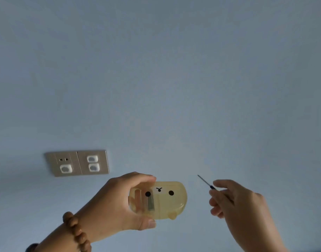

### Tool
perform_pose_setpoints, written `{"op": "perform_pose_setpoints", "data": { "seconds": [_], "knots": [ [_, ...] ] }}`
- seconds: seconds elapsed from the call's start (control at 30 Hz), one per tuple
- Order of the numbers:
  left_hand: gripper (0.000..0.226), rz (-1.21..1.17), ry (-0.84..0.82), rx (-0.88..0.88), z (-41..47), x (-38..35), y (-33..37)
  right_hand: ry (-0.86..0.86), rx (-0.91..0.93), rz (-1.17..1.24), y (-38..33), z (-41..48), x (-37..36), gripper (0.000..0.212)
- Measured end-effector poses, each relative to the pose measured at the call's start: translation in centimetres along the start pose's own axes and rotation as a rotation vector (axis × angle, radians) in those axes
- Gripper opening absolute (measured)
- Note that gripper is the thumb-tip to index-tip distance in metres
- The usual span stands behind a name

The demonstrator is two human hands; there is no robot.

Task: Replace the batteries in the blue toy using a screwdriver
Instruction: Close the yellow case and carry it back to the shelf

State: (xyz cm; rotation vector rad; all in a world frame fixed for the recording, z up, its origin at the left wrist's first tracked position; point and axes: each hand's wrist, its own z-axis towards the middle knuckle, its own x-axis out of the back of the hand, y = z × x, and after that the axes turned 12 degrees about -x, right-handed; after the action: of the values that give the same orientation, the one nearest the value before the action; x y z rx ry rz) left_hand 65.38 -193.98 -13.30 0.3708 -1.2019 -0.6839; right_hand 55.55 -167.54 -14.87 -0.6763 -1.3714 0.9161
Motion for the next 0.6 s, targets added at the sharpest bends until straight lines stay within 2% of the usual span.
{"op": "perform_pose_setpoints", "data": {
  "seconds": [0.13,0.27,0.4,0.6],
  "knots": [
    [0.082,0.01,0.012,-0.024,3.8,4.6,7.4,-0.025,0.0,-0.066,-6.5,0.7,7.0,0.016],
    [0.081,-0.015,0.066,-0.004,4.3,6.1,12.8,0.013,0.009,-0.087,-9.4,0.5,11.8,0.013],
    [0.082,-0.013,0.109,0.019,3.2,5.9,15.5,0.007,0.014,-0.134,-10.1,-0.3,13.1,0.014],
    [0.082,0.004,0.089,0.041,2.2,6.3,18.0,0.004,0.062,-0.175,-10.7,-1.6,13.8,0.016]
  ]
}}
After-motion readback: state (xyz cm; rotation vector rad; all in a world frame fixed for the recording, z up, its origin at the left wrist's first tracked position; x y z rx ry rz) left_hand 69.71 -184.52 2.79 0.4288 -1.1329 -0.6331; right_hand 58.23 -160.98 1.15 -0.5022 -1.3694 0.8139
